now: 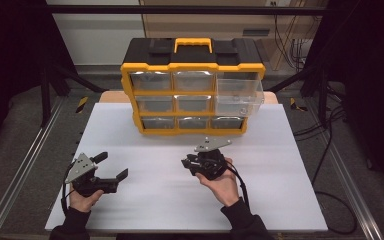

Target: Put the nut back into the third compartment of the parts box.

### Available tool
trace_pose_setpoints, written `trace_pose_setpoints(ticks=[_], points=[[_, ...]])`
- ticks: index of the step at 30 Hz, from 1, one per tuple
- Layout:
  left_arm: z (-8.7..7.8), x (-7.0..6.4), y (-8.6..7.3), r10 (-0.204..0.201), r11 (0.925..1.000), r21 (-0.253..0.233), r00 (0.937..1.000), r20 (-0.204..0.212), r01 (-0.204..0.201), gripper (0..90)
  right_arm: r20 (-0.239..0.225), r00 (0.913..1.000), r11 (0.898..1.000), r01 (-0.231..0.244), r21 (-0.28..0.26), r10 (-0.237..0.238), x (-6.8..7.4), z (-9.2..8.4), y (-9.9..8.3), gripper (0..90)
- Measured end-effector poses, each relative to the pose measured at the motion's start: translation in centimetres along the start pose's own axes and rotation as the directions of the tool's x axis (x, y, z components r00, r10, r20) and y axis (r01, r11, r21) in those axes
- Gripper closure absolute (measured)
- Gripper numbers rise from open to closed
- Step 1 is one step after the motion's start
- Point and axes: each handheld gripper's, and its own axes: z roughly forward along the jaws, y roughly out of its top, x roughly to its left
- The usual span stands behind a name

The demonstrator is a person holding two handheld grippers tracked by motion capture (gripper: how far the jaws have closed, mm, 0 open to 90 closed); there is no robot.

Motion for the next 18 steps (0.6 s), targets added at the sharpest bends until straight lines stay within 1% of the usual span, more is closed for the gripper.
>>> trace_pose_setpoints(ticks=[5,10,18], points=[[0.0,0.0,0.0,0.0,1.0,-0.001,1.0,0.0,0.0,2.3,0.028,0.9996,0.999,-0.001,-0.054,0.002,-0.9,-2.8,1.2,70.4],[0.0,0.0,0.0,0.0,1.0,-0.001,1.0,-0.001,0.0,2.3,0.058,0.9983,0.994,0.002,-0.112,0.005,-1.6,-5.6,2.5,70.4],[0.0,0.0,0.0,0.001,1.0,0.001,1.0,-0.001,-0.001,2.2,0.107,0.9942,0.985,0.017,-0.173,0.002,-2.3,-9.3,4.5,70.4]])
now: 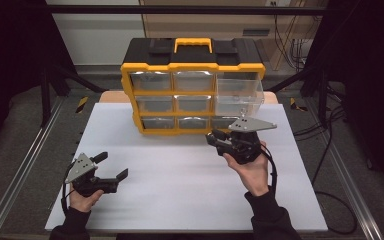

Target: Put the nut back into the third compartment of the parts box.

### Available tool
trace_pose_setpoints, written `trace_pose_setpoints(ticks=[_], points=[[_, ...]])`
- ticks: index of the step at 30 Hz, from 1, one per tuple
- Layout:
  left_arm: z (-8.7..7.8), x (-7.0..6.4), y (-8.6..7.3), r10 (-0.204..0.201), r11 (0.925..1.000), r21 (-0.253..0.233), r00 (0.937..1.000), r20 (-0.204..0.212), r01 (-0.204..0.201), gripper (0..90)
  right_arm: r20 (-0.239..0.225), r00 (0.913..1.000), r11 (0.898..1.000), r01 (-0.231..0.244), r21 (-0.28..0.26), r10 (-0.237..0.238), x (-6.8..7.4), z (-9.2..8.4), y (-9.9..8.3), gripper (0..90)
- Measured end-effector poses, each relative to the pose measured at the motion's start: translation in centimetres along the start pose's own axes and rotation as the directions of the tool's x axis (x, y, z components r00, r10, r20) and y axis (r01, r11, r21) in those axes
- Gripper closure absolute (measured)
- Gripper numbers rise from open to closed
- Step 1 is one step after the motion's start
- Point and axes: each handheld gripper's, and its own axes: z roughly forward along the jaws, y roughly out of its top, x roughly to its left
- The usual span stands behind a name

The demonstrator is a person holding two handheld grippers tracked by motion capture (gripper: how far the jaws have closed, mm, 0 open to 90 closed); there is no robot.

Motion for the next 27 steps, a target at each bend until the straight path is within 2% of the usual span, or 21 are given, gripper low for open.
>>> trace_pose_setpoints(ticks=[6,18,27], points=[[0.0,0.0,0.0,0.0,1.0,0.0,1.0,-0.001,0.0,2.2,0.027,0.9996,1.0,0.012,-0.028,-0.011,-0.3,-1.5,1.7,70.4],[0.0,0.0,0.0,0.0,1.0,-0.001,1.0,0.0,0.0,2.2,0.071,0.9975,0.994,0.01,-0.11,-0.002,-1.1,-3.6,5.7,70.3],[0.0,0.0,0.0,0.0,1.0,-0.001,1.0,-0.001,0.0,2.2,0.131,0.9913,0.991,0.003,-0.13,0.014,-2.4,-4.0,8.4,70.3]])
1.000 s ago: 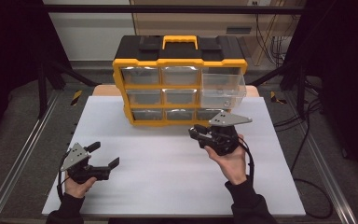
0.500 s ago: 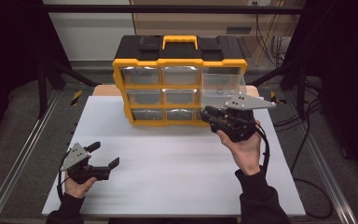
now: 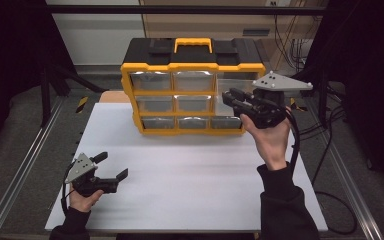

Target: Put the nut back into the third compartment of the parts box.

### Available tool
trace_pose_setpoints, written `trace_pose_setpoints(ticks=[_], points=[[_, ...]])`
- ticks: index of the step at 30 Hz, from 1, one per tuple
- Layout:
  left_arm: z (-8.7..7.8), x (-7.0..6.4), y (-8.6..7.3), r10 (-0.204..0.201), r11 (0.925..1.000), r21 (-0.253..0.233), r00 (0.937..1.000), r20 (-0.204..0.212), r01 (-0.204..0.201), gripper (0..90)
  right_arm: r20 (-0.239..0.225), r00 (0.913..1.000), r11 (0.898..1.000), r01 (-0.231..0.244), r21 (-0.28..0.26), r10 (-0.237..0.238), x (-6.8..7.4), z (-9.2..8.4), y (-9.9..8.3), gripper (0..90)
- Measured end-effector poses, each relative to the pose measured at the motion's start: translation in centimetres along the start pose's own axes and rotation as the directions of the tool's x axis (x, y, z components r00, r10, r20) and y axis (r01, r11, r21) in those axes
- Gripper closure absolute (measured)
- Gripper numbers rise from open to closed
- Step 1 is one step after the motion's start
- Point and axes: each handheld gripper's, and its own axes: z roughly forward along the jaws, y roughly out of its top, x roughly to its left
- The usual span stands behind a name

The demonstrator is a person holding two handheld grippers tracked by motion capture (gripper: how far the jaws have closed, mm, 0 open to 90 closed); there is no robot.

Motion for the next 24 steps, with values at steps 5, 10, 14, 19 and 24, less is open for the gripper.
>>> trace_pose_setpoints(ticks=[5,10,14,19,24], points=[[0.0,0.0,0.0,-0.001,1.0,-0.001,1.0,0.001,0.001,2.2,0.027,0.9996,1.0,-0.009,0.007,0.009,-0.8,0.7,1.1,70.4],[0.0,0.0,0.0,-0.002,1.0,-0.002,1.0,0.001,0.002,2.1,0.068,0.9977,0.999,-0.009,0.037,0.007,-1.6,1.7,1.9,70.4],[0.0,0.1,0.0,-0.004,1.0,0.0,1.0,0.002,0.004,2.2,0.086,0.9962,0.998,-0.024,0.062,0.018,-2.2,2.6,2.1,70.3],[0.0,0.0,0.0,-0.004,1.0,-0.002,1.0,0.003,0.004,2.2,0.103,0.9942,0.994,-0.041,0.098,0.03,-3.0,3.8,1.9,70.3],[0.0,0.0,0.0,-0.003,1.0,-0.002,1.0,0.002,0.003,2.1,0.122,0.9921,0.989,-0.043,0.14,0.026,-3.3,4.8,1.6,70.3]])
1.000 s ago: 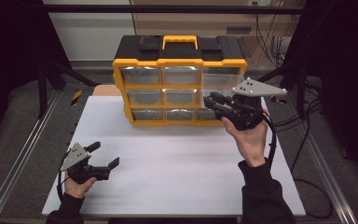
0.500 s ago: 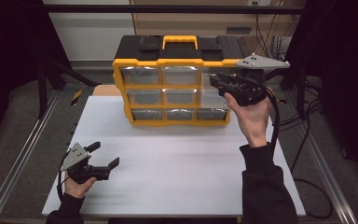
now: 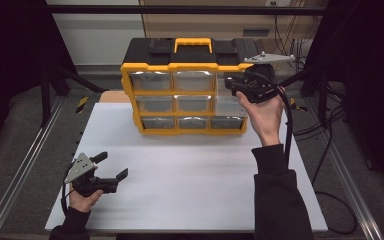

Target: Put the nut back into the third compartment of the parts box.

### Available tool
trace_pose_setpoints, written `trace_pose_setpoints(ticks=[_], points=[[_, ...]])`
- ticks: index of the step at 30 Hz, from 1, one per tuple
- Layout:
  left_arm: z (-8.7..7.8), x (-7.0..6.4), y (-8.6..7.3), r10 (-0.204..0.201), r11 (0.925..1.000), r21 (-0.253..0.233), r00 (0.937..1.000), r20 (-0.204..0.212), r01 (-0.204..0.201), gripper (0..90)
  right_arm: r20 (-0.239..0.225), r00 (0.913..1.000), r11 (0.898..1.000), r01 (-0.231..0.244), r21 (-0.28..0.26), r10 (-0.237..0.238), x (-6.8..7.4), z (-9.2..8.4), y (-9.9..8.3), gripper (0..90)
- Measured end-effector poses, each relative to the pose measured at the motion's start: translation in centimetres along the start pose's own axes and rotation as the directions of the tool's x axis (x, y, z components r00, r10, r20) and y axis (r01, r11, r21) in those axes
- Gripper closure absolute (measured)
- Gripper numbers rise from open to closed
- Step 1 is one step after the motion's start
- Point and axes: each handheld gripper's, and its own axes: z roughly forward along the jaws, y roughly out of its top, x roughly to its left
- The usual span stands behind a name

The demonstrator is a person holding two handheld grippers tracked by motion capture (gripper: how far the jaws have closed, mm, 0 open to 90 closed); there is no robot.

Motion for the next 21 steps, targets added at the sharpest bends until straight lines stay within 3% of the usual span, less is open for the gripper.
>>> trace_pose_setpoints(ticks=[21], points=[[0.0,0.0,0.0,0.0,1.0,0.0,1.0,0.0,0.0,2.2,0.027,0.9996,0.994,-0.01,0.106,0.007,0.0,2.1,-0.6,70.3]])
